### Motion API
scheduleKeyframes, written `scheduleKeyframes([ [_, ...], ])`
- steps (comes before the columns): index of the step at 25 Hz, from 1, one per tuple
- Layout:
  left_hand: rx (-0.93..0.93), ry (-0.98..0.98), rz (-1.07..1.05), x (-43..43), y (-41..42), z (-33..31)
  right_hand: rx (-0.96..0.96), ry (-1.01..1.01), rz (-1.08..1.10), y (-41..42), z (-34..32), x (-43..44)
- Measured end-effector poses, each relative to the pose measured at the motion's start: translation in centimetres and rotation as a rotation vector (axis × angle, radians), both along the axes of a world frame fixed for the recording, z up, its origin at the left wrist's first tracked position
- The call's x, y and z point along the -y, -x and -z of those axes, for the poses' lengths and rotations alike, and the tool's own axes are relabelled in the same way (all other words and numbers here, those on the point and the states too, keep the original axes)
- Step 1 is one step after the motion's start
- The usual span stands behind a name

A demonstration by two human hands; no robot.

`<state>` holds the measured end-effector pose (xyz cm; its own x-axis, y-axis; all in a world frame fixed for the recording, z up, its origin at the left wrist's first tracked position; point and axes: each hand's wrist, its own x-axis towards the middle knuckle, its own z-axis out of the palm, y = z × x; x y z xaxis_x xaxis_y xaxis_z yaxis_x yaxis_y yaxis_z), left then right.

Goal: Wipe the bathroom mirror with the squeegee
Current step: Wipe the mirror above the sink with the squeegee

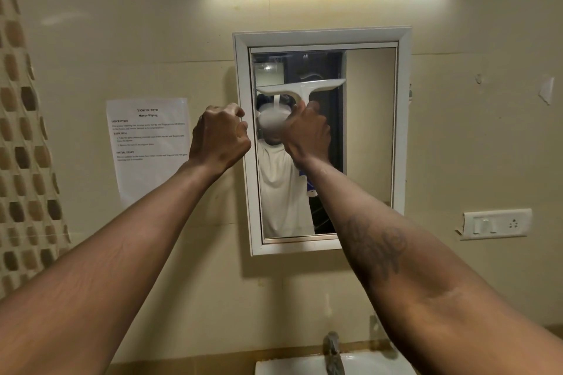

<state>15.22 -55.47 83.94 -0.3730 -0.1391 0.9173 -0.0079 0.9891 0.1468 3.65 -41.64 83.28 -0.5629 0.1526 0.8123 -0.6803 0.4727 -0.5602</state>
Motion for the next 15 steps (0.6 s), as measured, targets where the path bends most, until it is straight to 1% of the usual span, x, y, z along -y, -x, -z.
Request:
scheduleKeyframes([
  [2, 0.005, 0.002, 0.0, -0.1, -0.3, 0.1, 0.02, -0.023, 0.01, -0.5, 1.0, 0.0],
  [4, 0.008, 0.009, 0.001, -0.3, -0.6, 0.0, 0.046, 0.036, -0.022, -1.1, 1.2, -0.4],
  [7, -0.001, 0.022, 0.02, -0.6, -0.8, -0.3, 0.04, 0.272, -0.075, -2.2, -0.4, -2.1],
  [9, -0.009, 0.016, 0.028, -0.8, -0.8, -0.6, 0.06, 0.455, -0.072, -2.5, -2.5, -3.5],
  [12, -0.036, 0.002, 0.06, -1.8, -0.4, -1.1, 0.171, 0.716, -0.107, -3.5, -5.4, -5.1],
  [14, -0.052, 0.01, 0.097, -2.8, 0.0, -1.6, 0.238, 0.834, -0.157, -4.3, -6.4, -5.9],
  [15, -0.056, 0.019, 0.113, -3.2, 0.2, -1.9, 0.243, 0.887, -0.195, -4.8, -6.7, -6.2],
])
